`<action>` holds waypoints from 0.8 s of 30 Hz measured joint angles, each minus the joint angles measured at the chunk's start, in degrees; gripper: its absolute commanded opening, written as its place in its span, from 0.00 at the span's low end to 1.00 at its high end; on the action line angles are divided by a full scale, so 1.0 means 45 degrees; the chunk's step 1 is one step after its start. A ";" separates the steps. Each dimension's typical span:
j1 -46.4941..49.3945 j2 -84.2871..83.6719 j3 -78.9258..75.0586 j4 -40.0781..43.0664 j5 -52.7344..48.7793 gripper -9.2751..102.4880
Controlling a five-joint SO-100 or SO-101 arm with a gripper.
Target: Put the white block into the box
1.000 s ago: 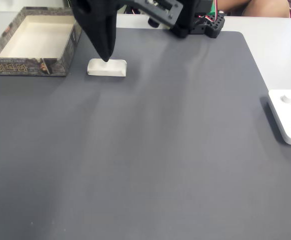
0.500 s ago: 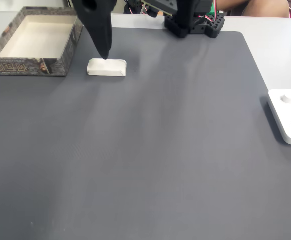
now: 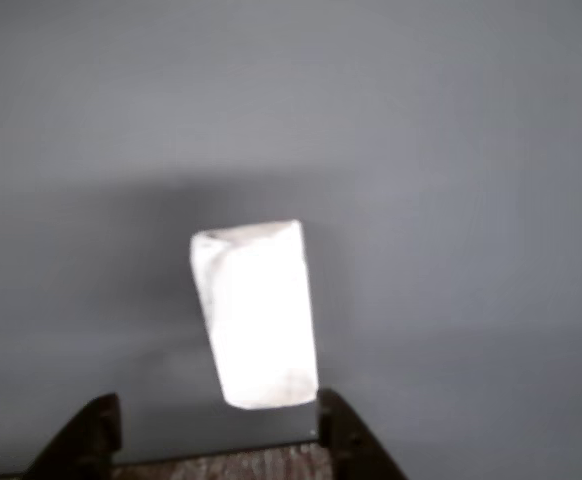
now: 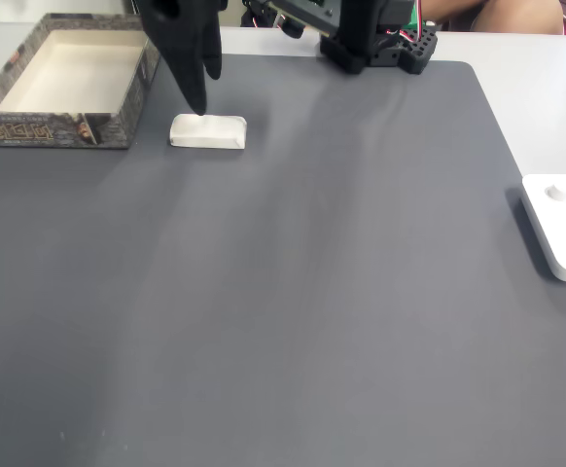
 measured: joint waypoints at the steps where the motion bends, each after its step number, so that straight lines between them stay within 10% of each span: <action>1: 0.0000 0.0137 0.0195 -0.0176 -0.0039 0.35; 24: -0.0059 0.1738 0.1777 -0.1875 -0.0195 0.36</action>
